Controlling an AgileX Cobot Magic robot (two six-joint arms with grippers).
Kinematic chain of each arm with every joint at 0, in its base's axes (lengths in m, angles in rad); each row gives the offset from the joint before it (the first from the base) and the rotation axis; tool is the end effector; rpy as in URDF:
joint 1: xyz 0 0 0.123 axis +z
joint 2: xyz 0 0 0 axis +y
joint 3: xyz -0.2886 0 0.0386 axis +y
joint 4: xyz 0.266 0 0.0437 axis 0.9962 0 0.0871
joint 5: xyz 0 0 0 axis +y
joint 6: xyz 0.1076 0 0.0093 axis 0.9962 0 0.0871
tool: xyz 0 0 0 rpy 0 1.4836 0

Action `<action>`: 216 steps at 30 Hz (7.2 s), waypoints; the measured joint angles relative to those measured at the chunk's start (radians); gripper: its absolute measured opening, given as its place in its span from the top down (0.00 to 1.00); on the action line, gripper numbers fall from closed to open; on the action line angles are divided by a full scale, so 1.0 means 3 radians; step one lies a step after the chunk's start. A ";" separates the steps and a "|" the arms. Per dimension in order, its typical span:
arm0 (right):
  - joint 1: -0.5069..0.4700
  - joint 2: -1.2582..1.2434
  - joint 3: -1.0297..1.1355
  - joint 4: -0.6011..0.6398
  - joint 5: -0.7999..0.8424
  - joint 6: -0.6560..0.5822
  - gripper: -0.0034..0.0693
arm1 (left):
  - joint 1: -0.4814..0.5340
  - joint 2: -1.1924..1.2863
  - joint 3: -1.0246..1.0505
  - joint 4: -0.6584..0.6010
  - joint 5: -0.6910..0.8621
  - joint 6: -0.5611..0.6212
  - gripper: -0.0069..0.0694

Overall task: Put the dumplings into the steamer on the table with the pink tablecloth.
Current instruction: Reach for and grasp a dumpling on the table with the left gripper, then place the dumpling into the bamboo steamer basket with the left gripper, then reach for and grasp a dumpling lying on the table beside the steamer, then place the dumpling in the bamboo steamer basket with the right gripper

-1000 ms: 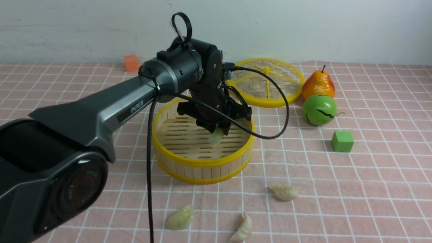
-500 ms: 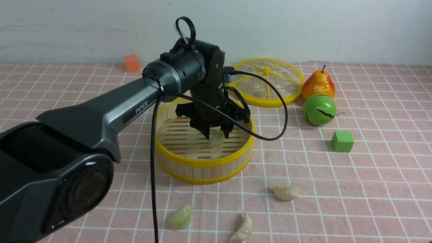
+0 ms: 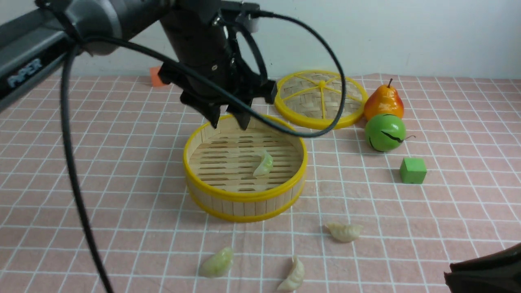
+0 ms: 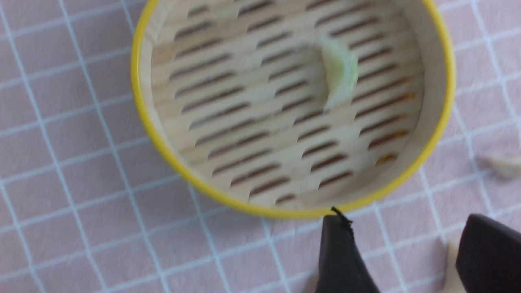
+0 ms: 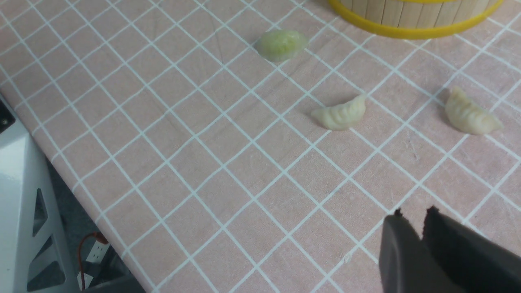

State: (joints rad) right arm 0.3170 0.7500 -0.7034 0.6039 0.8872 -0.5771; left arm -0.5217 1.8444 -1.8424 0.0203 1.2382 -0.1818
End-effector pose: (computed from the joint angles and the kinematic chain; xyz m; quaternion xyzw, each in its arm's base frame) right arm 0.1313 0.0931 0.3131 -0.3013 0.8457 0.2359 0.3719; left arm 0.3695 -0.2100 0.3349 0.1667 0.9639 -0.0620 0.1981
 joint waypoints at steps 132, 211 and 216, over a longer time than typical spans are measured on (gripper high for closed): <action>0.1291 0.3092 -0.1653 -0.1536 -0.0185 0.2237 0.50 | 0.0432 -0.2983 0.2397 -0.0509 -0.0373 0.0047 0.93; 0.1360 0.4450 -0.4071 -0.1783 0.0777 0.1102 0.68 | 0.0432 -0.4048 0.3455 -0.0381 -0.0943 0.0183 0.93; 0.1293 0.4563 -0.4646 -0.1950 0.0598 0.1476 0.68 | 0.0432 -0.4048 0.3455 -0.0378 -0.0943 0.0183 0.92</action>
State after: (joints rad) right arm 0.7049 2.1190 -2.0973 0.0190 1.0666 -0.1344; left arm -0.3919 0.6299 -0.8060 -0.0929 0.9552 -0.1270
